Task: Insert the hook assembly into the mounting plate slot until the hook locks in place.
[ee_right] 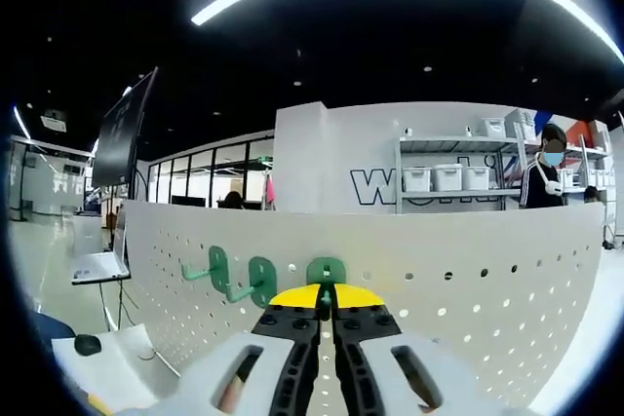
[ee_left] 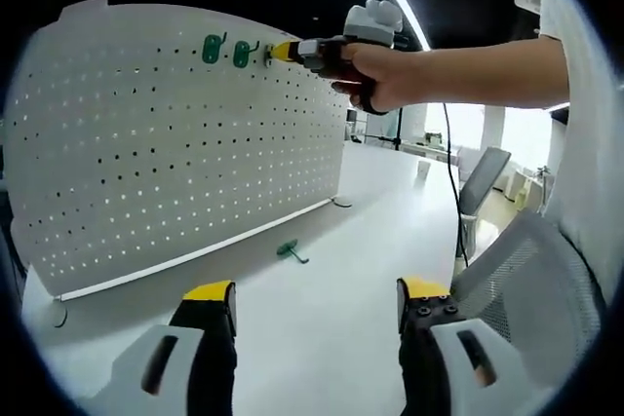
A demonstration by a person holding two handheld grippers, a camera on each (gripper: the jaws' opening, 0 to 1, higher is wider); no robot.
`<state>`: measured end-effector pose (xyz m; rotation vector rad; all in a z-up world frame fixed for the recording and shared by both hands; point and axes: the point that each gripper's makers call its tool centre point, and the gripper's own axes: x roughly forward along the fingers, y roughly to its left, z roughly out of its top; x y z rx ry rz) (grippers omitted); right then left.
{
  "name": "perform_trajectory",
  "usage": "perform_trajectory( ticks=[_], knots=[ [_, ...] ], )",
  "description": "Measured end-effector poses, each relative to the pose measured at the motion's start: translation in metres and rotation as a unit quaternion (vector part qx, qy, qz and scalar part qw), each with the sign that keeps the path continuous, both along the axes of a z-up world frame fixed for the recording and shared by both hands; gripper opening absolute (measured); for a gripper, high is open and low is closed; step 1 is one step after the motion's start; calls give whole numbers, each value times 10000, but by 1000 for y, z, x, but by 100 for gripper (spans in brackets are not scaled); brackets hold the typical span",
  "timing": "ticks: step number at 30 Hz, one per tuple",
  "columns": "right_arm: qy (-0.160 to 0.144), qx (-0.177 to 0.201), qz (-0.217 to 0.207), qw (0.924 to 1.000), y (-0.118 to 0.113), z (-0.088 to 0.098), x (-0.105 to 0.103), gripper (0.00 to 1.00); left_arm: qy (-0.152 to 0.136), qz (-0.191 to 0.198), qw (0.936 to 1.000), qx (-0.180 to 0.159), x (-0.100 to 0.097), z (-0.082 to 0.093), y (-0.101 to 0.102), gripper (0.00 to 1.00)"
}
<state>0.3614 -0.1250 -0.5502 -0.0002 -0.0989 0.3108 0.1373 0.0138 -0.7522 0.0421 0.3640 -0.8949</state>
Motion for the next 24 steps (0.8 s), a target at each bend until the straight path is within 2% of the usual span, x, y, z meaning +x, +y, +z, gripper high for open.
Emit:
perform_trajectory(
  ticks=[17, 24],
  knots=[
    [-11, -193, -861, 9961, 1, -2, 3, 1, 1, 16, 10000, -12, 0, -1, 4, 67],
    [92, -34, -1042, 9945, 0, -5, 4, 2, -77, 28, 10000, -28, 2, 5, 3, 66]
  ],
)
